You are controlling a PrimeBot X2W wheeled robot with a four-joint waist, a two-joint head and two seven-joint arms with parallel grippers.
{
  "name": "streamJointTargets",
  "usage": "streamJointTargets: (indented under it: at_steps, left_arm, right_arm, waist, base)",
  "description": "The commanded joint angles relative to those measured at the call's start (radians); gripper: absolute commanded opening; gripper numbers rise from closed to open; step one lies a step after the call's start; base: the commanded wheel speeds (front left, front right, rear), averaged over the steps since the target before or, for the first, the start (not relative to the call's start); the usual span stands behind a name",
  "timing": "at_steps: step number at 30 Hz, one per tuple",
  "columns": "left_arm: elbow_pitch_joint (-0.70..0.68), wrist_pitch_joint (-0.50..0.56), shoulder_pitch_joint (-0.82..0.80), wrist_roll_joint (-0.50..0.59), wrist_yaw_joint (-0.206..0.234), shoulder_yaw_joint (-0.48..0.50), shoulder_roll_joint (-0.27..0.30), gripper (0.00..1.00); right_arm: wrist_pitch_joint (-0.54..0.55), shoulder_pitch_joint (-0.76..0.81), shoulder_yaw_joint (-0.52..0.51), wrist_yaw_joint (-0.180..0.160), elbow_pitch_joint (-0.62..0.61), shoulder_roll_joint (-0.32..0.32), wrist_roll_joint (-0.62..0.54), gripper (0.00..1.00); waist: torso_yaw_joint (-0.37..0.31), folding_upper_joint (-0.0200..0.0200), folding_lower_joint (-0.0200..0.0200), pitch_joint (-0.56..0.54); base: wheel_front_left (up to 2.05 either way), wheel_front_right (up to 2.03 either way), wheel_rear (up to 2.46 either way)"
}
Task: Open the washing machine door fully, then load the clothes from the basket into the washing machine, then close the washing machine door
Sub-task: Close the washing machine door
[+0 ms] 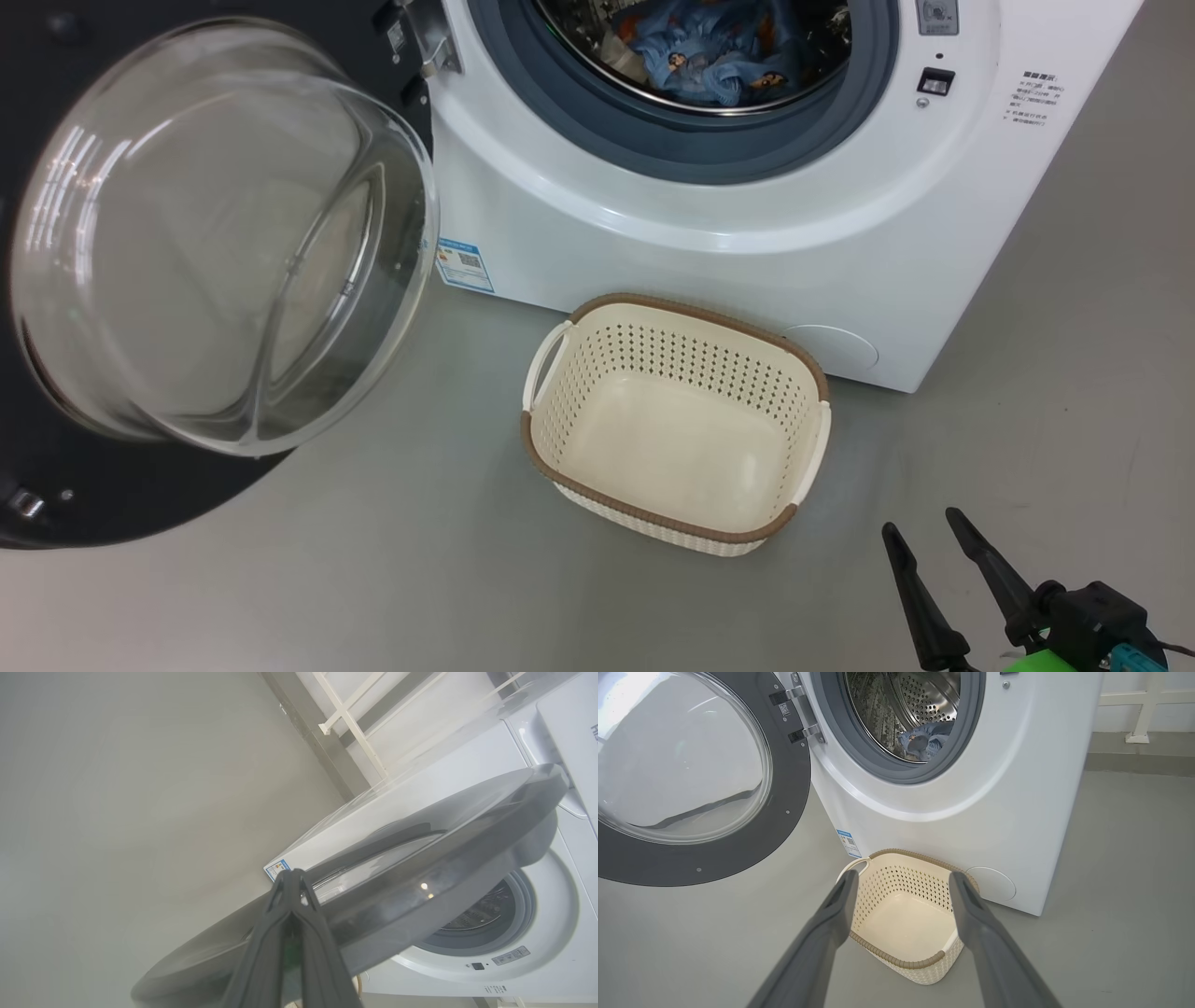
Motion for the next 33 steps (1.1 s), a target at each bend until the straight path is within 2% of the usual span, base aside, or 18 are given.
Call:
streamJointTargets:
  at_steps: [1,10,24,33]
  left_arm:
    - [-0.049,0.029,-0.001,-0.025,-0.004,0.005,0.019,0.0]
    - [-0.183,0.103,0.054,-0.071,-0.004,-0.012,0.021,0.0]
    - [-0.483,0.252,0.12,-0.145,-0.004,-0.034,-0.018,0.0]
    - [-0.634,0.284,0.129,-0.161,-0.004,-0.05,-0.114,0.0]
  right_arm:
    - [-0.005,-0.007,0.018,0.006,-0.022,-0.008,0.004,1.0]
    - [-0.005,0.0,0.014,0.006,-0.022,-0.002,0.006,1.0]
    - [-0.005,0.0,-0.001,0.006,-0.028,0.008,0.007,1.0]
    - [-0.005,-0.007,-0.005,0.006,-0.031,0.018,0.006,1.0]
  waist:
    - [0.001,0.0,0.0,-0.003]
    - [0.0,0.0,0.0,-0.023]
    - [-0.034,0.0,0.0,-0.038]
    - [-0.098,0.0,0.0,-0.04]
  base:
    - [0.0,0.0,0.0]
    - [0.0,0.0,0.0]
    - [0.0,0.0,0.0]
    - [0.0,0.0,0.0]
